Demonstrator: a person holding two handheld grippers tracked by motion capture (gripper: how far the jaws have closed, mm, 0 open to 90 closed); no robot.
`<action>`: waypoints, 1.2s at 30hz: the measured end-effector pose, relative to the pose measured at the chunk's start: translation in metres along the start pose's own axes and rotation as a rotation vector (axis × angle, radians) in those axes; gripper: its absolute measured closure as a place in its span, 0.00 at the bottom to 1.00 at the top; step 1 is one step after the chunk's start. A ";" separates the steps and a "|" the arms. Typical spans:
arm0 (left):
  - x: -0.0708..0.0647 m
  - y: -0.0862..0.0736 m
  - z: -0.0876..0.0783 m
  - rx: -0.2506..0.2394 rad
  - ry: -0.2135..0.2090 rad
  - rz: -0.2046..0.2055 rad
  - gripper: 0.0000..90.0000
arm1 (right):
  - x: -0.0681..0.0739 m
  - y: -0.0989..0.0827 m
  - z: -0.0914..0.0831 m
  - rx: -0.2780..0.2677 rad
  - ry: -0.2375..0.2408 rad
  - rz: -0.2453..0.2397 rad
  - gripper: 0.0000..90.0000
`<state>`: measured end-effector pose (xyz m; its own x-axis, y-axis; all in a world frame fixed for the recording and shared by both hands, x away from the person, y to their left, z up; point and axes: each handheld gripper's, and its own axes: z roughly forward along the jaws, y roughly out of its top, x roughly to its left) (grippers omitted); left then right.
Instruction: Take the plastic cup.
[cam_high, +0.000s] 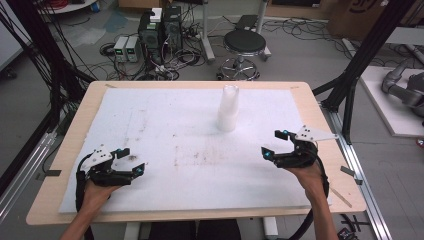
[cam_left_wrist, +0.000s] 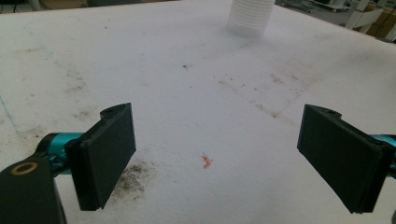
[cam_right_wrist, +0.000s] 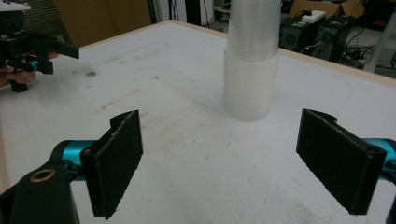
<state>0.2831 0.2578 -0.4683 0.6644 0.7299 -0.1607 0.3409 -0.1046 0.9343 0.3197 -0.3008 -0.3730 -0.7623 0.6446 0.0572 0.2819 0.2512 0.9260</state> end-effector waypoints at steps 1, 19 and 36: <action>0.000 0.000 0.000 0.002 0.000 0.003 0.13 | -0.002 0.004 0.000 0.004 0.000 -0.006 0.16; 0.001 0.001 0.001 0.013 -0.002 -0.003 0.13 | -0.042 0.080 0.014 0.095 0.022 -0.050 0.16; 0.001 0.001 0.001 0.015 -0.002 -0.003 0.13 | -0.068 0.123 0.064 0.152 0.089 -0.078 0.16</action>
<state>0.2848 0.2578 -0.4683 0.6645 0.7291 -0.1641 0.3529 -0.1125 0.9289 0.4431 -0.2674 -0.2868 -0.8321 0.5540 0.0266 0.2993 0.4081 0.8625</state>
